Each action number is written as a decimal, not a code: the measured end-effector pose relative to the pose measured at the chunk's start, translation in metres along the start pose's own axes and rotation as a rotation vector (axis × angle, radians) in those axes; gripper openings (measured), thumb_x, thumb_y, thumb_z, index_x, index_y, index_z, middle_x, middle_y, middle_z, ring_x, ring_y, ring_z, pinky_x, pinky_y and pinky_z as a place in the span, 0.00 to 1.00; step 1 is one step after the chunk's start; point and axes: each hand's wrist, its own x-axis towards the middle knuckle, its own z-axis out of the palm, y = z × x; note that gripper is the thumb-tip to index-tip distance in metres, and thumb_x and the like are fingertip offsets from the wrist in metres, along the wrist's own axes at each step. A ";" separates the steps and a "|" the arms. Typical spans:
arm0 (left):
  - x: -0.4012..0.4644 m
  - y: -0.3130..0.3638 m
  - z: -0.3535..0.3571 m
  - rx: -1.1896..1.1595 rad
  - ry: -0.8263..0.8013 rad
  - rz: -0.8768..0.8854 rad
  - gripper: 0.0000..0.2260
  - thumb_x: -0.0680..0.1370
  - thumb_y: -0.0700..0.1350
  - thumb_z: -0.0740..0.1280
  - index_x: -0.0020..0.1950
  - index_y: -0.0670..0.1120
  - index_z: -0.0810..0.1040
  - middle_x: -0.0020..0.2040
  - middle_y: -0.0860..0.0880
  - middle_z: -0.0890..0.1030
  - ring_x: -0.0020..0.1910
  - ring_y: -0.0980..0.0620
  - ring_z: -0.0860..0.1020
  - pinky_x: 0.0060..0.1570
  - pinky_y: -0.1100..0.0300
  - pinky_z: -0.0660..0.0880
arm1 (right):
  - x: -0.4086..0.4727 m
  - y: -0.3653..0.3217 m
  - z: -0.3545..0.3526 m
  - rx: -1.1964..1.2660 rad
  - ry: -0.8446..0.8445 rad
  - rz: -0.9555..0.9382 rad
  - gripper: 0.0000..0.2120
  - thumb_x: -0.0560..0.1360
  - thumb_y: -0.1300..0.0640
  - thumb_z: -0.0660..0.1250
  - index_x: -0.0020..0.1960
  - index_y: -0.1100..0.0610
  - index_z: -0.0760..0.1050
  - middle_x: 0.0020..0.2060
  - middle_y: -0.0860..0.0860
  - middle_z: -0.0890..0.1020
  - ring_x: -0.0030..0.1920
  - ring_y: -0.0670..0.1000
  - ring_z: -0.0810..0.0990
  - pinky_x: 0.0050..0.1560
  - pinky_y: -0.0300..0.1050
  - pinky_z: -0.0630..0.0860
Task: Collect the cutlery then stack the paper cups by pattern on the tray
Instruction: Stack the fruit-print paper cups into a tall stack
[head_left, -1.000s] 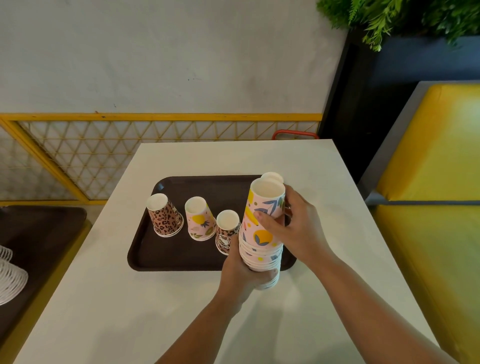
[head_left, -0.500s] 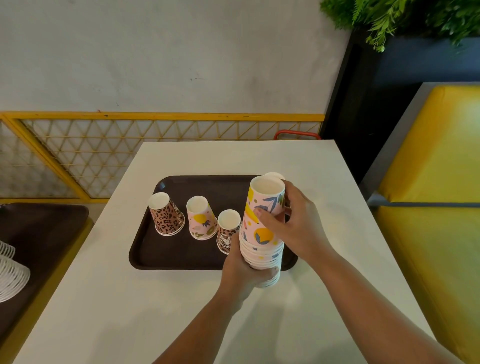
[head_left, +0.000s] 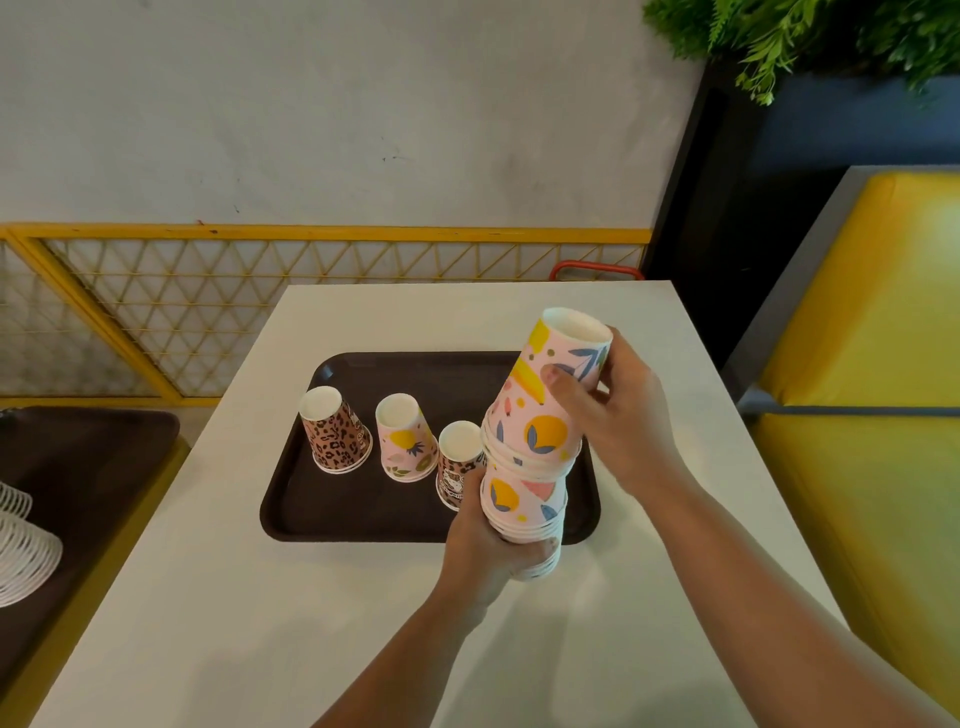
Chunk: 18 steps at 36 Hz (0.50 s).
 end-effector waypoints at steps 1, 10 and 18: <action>0.000 0.000 0.000 -0.002 0.001 -0.001 0.41 0.53 0.48 0.80 0.64 0.55 0.69 0.56 0.52 0.82 0.56 0.52 0.80 0.59 0.45 0.76 | 0.003 -0.002 -0.001 0.018 0.016 0.006 0.12 0.72 0.56 0.68 0.54 0.49 0.72 0.43 0.39 0.79 0.44 0.40 0.80 0.41 0.35 0.78; 0.001 -0.003 -0.003 -0.006 0.012 0.012 0.37 0.55 0.46 0.80 0.61 0.60 0.70 0.56 0.51 0.82 0.56 0.49 0.80 0.59 0.42 0.75 | 0.043 -0.009 -0.012 0.375 0.233 0.115 0.02 0.76 0.56 0.64 0.47 0.51 0.75 0.43 0.48 0.83 0.45 0.48 0.83 0.45 0.45 0.80; 0.003 -0.002 -0.006 -0.040 0.009 0.002 0.38 0.54 0.47 0.79 0.61 0.59 0.69 0.56 0.55 0.82 0.57 0.53 0.80 0.60 0.46 0.76 | 0.069 0.015 -0.001 0.124 0.399 -0.023 0.13 0.74 0.55 0.68 0.56 0.51 0.70 0.47 0.43 0.79 0.48 0.40 0.80 0.43 0.34 0.78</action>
